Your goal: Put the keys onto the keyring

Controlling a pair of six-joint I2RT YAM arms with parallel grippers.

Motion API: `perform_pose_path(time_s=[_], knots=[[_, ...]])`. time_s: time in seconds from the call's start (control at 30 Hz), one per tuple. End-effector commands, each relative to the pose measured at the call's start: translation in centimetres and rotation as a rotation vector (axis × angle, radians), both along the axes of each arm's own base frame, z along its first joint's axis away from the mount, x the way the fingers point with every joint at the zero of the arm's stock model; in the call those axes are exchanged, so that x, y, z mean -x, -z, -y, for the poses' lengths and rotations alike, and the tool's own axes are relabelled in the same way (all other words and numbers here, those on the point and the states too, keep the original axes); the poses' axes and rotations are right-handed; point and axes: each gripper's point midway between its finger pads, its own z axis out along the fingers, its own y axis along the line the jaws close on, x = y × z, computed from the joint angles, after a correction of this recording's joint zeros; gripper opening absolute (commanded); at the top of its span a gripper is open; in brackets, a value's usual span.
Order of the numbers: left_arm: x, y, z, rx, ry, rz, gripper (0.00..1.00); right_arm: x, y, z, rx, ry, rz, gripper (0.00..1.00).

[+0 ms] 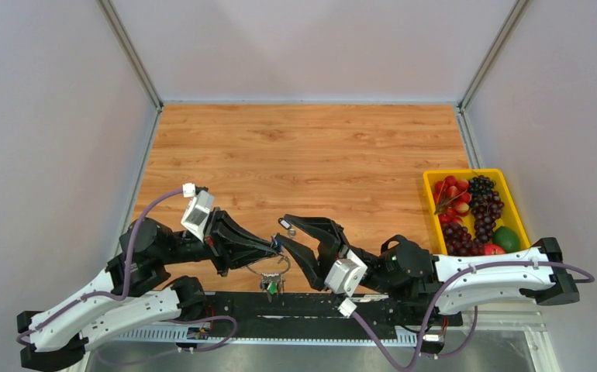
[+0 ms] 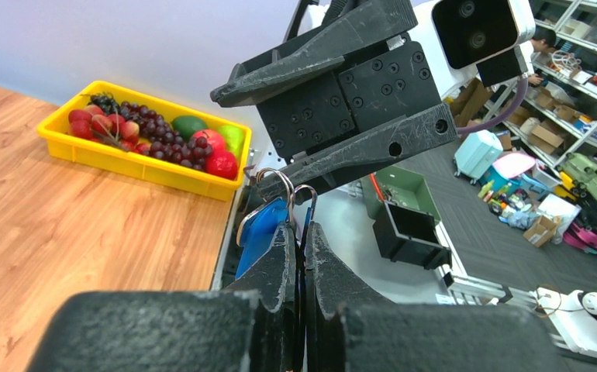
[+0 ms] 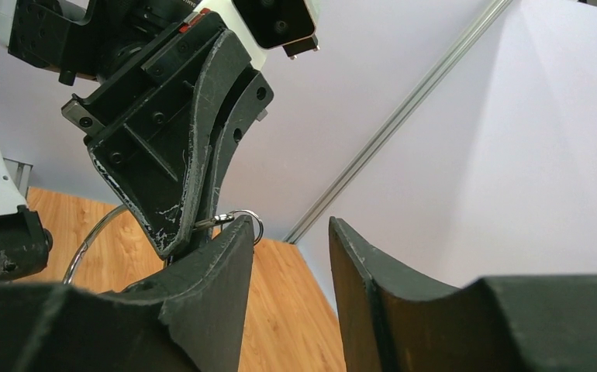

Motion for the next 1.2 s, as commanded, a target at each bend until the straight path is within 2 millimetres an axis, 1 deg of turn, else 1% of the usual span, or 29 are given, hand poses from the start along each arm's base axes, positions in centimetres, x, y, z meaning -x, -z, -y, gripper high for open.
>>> perform_pose_path(time_s=[0.0,0.1,0.2,0.3,0.43,0.57,0.7,0.83,0.97,1.1,1.17], knots=[[2.7,-4.1,-1.4,0.153,0.108,0.09,0.0,-2.8,1.0,1.9,0.043,0.136,-0.088,0.48],[3.0,-4.5,-1.7,0.179,0.116,0.098,0.0,-2.0,2.6,1.7,0.125,0.088,-0.102,0.5],[3.2,-4.7,-2.0,0.191,0.119,0.107,0.0,0.1,3.7,1.7,0.182,-0.04,-0.1,0.54],[3.4,-4.8,-2.2,0.198,0.127,0.115,0.0,1.4,3.7,2.4,0.196,-0.124,-0.127,0.57],[3.9,-5.1,-2.3,0.211,0.152,0.123,0.0,3.2,3.8,3.1,0.273,-0.224,-0.188,0.59],[4.1,-5.3,-2.5,0.225,0.161,0.127,0.0,3.5,3.0,3.7,0.264,-0.244,-0.266,0.62],[4.0,-5.2,-2.5,0.231,0.156,0.124,0.0,4.1,2.6,3.7,0.26,-0.282,-0.362,0.63],[3.5,-5.1,-2.3,0.223,0.129,0.123,0.0,4.5,2.9,3.3,0.287,-0.29,-0.47,0.64],[3.2,-5.3,-2.4,0.228,0.111,0.129,0.0,4.8,3.4,3.0,0.302,-0.297,-0.535,0.6],[2.9,-5.4,-2.3,0.235,0.093,0.129,0.0,5.0,3.9,2.2,0.313,-0.298,-0.613,0.58],[2.8,-5.5,-2.4,0.241,0.085,0.128,0.0,5.6,4.0,1.7,0.328,-0.328,-0.629,0.57]])
